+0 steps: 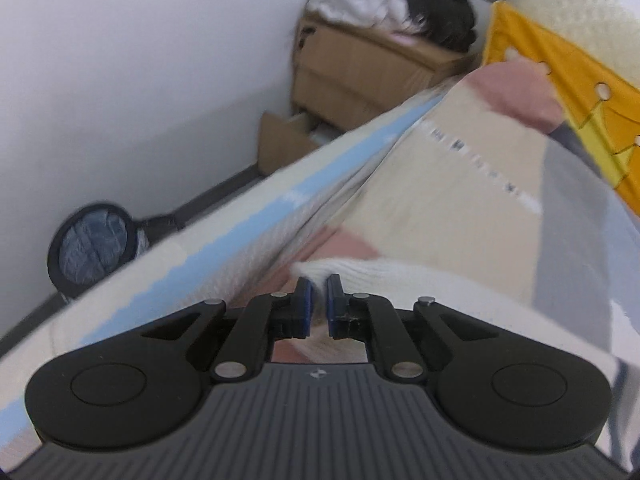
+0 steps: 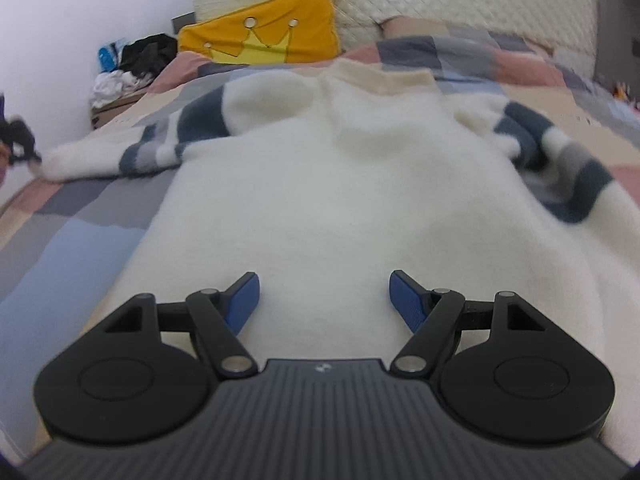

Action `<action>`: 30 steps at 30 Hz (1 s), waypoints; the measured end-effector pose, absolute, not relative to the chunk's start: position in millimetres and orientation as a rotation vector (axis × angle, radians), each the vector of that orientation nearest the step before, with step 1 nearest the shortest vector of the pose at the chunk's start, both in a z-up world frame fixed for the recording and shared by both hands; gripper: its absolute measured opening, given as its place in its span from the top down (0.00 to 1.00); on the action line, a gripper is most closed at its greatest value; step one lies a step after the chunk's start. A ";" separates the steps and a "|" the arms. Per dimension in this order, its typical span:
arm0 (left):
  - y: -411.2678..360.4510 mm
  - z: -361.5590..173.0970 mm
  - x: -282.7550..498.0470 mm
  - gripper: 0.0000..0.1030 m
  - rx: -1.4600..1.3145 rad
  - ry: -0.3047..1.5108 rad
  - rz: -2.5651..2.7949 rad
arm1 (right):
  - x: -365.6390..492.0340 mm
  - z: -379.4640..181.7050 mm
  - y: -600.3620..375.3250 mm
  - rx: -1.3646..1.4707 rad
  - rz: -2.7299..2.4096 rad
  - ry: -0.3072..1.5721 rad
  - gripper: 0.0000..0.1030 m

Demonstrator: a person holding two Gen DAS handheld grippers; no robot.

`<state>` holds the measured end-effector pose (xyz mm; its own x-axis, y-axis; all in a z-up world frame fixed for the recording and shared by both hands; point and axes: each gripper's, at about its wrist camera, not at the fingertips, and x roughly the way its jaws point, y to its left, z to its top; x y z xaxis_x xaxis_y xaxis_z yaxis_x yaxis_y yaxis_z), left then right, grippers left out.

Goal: Fold large clothes

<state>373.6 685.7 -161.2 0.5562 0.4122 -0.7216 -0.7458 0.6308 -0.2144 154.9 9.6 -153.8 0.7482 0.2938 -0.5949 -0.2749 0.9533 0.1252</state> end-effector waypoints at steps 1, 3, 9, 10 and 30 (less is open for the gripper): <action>688.2 -167.4 374.8 0.91 -0.558 0.678 0.726 | 155.9 -154.7 9.9 0.028 0.309 0.655 0.29; 690.6 -174.8 372.1 0.90 -0.573 0.664 0.722 | 157.4 -156.1 11.2 0.026 0.304 0.660 0.29; 690.6 -164.9 353.0 0.71 -0.654 0.660 0.696 | 156.6 -156.1 10.7 0.025 0.304 0.661 0.29; 686.9 -160.7 349.0 0.55 -0.660 0.658 0.698 | 156.4 -155.9 10.6 0.024 0.305 0.661 0.29; 458.0 -51.3 250.2 0.49 -0.524 0.737 0.475 | 129.6 -138.4 -8.6 0.013 0.372 0.639 0.29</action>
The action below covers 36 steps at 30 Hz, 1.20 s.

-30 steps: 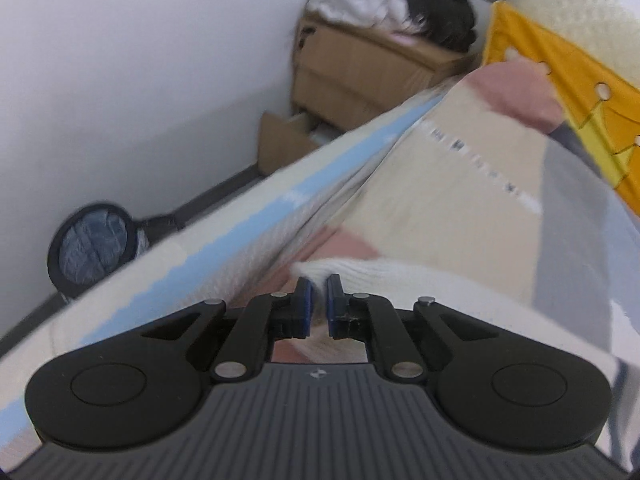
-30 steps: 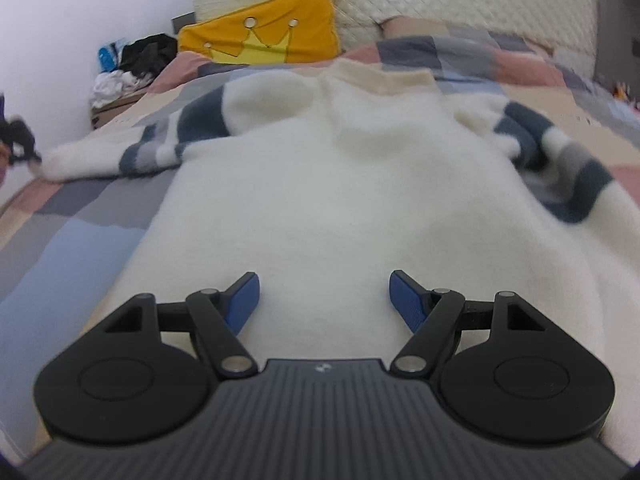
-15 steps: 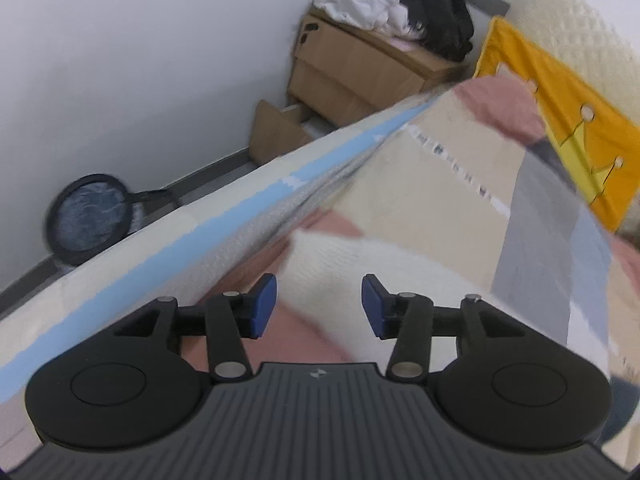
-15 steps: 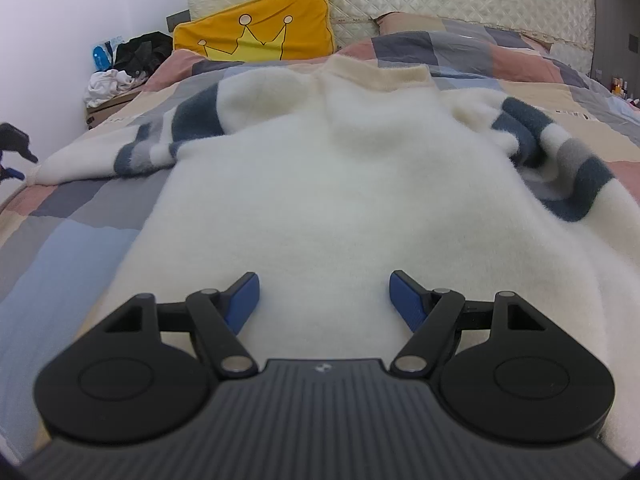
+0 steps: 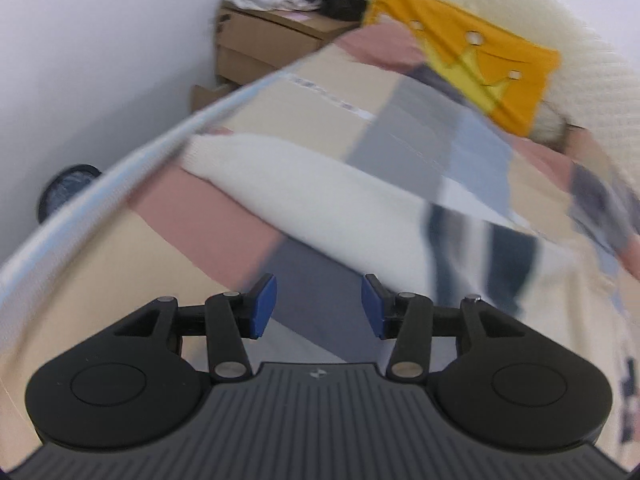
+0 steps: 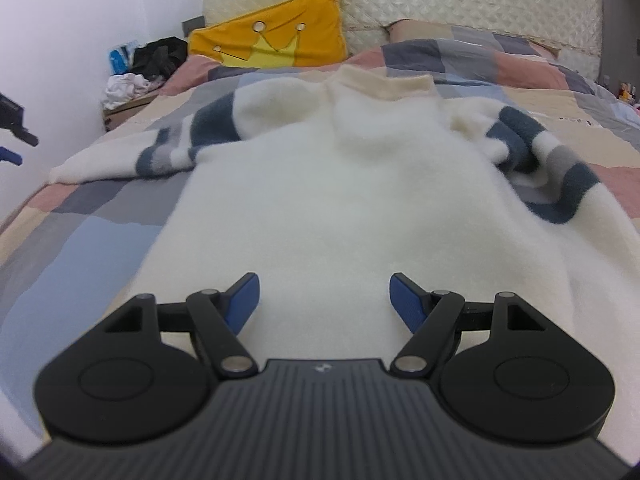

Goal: Fold large clothes

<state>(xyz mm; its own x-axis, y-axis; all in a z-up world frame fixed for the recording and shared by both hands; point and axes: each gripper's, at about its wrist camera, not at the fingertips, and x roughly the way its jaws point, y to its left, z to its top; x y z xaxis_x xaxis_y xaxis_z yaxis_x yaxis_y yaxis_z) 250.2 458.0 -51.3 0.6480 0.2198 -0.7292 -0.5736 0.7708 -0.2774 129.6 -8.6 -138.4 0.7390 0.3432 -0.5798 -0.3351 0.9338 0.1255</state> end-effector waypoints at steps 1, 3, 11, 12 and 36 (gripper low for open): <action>440.4 -46.8 245.6 0.49 -0.517 0.732 0.456 | 125.6 -137.4 -9.9 0.004 0.383 0.634 0.29; 406.6 -41.2 236.4 0.49 -0.504 0.720 0.417 | 118.0 -134.2 -13.9 0.007 0.410 0.627 0.29; 274.0 -60.0 206.2 0.49 -0.536 0.746 0.233 | 94.7 -115.2 -39.6 0.075 0.505 0.596 0.29; 259.0 -66.1 203.6 0.49 -0.543 0.757 0.217 | 93.2 -114.3 -41.2 0.082 0.518 0.602 0.29; 198.4 -180.1 178.5 0.54 -0.698 0.806 0.211 | 58.9 -132.2 13.6 -0.141 0.787 0.667 0.30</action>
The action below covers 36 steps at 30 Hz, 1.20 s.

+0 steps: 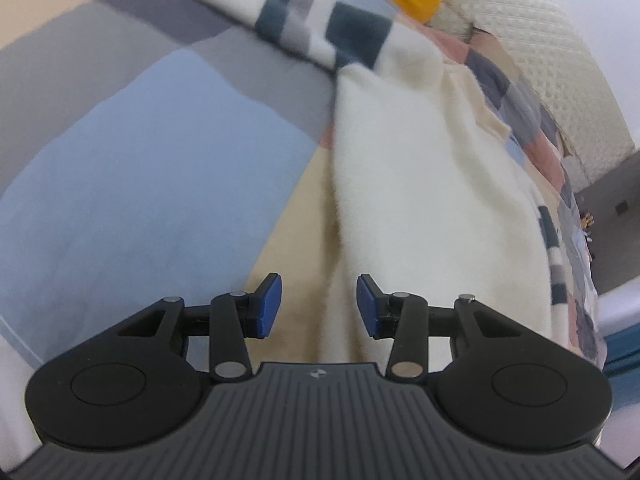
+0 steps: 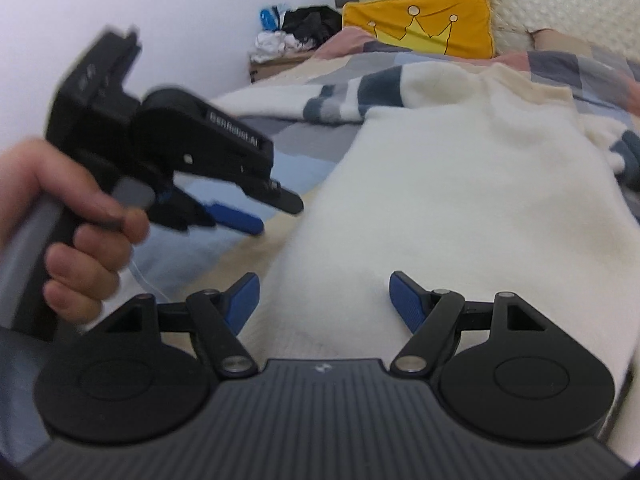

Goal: Fold large clothes

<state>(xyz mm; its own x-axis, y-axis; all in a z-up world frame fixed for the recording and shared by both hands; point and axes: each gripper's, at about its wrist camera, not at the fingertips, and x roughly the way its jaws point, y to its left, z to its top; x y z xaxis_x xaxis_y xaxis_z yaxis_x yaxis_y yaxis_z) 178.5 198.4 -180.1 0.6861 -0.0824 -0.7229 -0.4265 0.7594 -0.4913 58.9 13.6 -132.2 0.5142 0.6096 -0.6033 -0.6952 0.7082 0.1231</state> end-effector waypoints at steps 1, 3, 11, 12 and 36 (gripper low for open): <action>197.6 -180.3 178.9 0.54 -0.693 0.802 0.202 | 57.7 -134.1 16.3 -0.173 0.775 0.664 0.38; 197.8 -181.2 179.2 0.54 -0.695 0.795 0.190 | 54.2 -136.0 18.4 -0.222 0.757 0.654 0.49; 199.9 -181.4 172.9 0.54 -0.747 0.749 0.141 | 74.5 -123.1 -21.4 0.021 0.649 0.687 0.88; 198.4 -182.1 173.9 0.54 -0.749 0.752 0.128 | 78.3 -122.0 -27.9 0.074 0.638 0.693 0.89; 165.6 -221.6 203.7 0.52 -0.929 0.835 -0.092 | 116.3 -123.0 -101.7 0.460 0.360 0.701 0.90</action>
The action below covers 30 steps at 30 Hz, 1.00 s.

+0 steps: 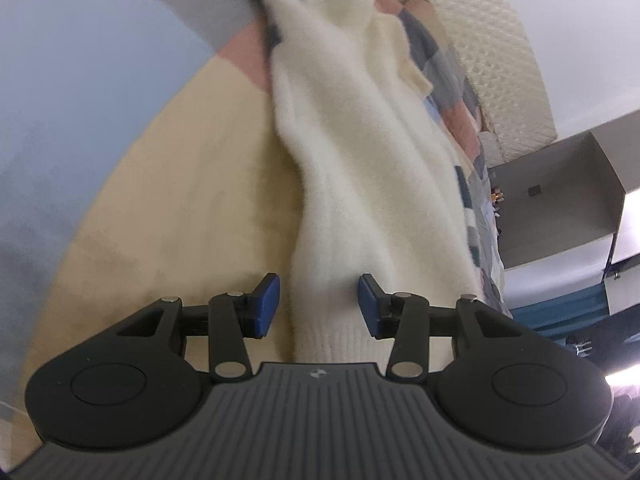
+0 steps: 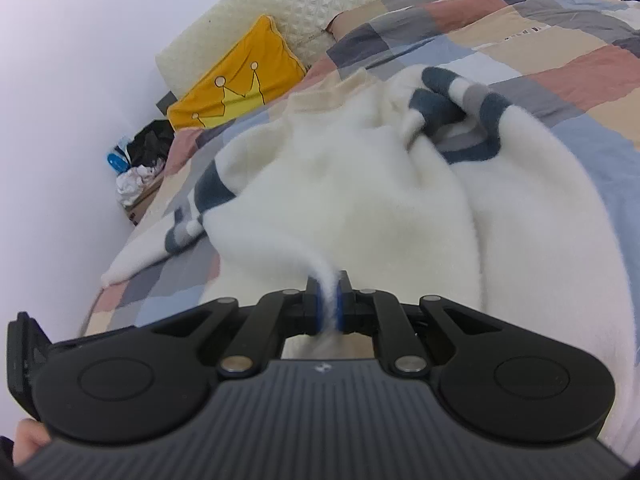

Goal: Fold large clothes

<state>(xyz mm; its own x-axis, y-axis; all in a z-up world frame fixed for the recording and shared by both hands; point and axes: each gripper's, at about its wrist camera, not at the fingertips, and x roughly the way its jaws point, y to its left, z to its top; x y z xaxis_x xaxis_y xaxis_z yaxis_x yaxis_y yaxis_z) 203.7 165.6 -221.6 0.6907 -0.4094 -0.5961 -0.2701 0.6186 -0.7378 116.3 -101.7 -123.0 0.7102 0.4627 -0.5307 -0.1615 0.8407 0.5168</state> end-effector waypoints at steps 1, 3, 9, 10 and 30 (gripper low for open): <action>166.4 -224.9 204.9 0.51 -0.936 0.849 -0.084 | 115.7 -123.3 -102.7 0.461 0.361 0.702 0.90; 167.0 -227.3 205.0 0.51 -0.941 0.856 -0.070 | 115.9 -123.7 -102.3 0.462 0.362 0.703 0.90; 153.7 -234.8 207.9 0.54 -0.925 0.887 -0.129 | 113.4 -125.9 -96.1 0.435 0.373 0.710 0.90; 152.0 -236.8 207.7 0.54 -0.920 0.899 -0.124 | 112.9 -125.6 -94.5 0.424 0.374 0.706 0.90; 192.4 -165.8 149.1 0.91 -0.861 0.826 -0.016 | 94.1 -108.1 -66.4 0.396 0.675 0.663 0.90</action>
